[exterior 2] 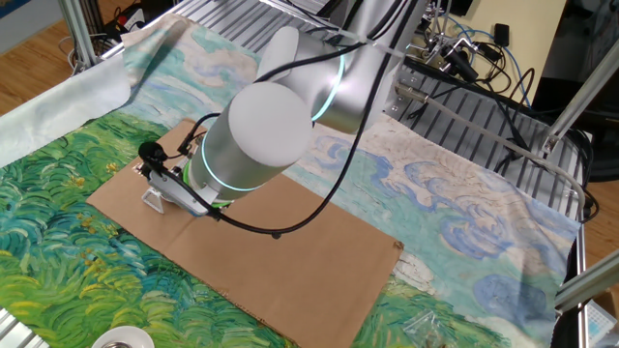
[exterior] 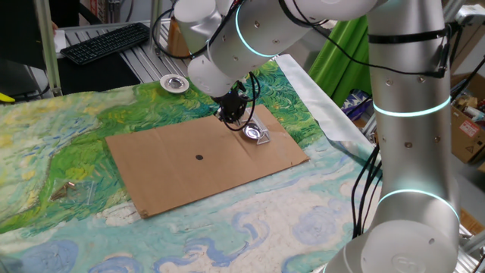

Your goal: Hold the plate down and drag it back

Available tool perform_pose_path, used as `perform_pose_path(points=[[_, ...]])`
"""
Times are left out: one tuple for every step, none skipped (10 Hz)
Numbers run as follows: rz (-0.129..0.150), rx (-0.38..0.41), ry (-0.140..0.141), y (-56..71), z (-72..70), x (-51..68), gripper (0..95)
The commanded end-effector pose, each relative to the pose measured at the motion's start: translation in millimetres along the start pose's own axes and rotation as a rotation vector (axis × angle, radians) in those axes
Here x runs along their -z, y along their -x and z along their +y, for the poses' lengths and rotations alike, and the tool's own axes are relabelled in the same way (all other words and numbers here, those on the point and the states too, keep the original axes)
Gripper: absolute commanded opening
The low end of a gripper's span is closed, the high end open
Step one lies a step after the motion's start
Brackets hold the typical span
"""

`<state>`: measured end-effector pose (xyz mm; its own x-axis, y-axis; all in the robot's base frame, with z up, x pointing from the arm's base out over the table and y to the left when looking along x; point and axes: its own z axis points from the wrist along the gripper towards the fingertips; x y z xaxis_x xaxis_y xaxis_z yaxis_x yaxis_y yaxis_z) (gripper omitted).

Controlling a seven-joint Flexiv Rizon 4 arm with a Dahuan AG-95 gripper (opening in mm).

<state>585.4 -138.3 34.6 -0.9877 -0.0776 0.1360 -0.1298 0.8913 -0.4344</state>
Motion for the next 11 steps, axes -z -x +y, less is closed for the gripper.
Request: perform_pose_path(points=[[0.006, 0.015, 0.068, 0.2, 0.8, -0.6, 0.0], [0.026, 0.01, 0.096, 0.2, 0.8, -0.6, 0.0], [0.04, -0.009, 0.099, 0.2, 0.8, -0.6, 0.0], [0.046, -0.035, 0.099, 0.2, 0.8, -0.6, 0.0], [0.058, -0.074, 0.096, 0.2, 0.8, -0.6, 0.0], [0.065, -0.091, 0.096, 0.2, 0.8, -0.6, 0.0], [0.068, -0.103, 0.09, 0.2, 0.8, -0.6, 0.0], [0.069, -0.118, 0.076, 0.2, 0.8, -0.6, 0.0], [0.072, -0.118, 0.07, 0.2, 0.8, -0.6, 0.0], [0.075, -0.118, 0.069, 0.2, 0.8, -0.6, 0.0], [0.075, -0.116, 0.065, -2.0, -0.3, -2.6, 0.0]])
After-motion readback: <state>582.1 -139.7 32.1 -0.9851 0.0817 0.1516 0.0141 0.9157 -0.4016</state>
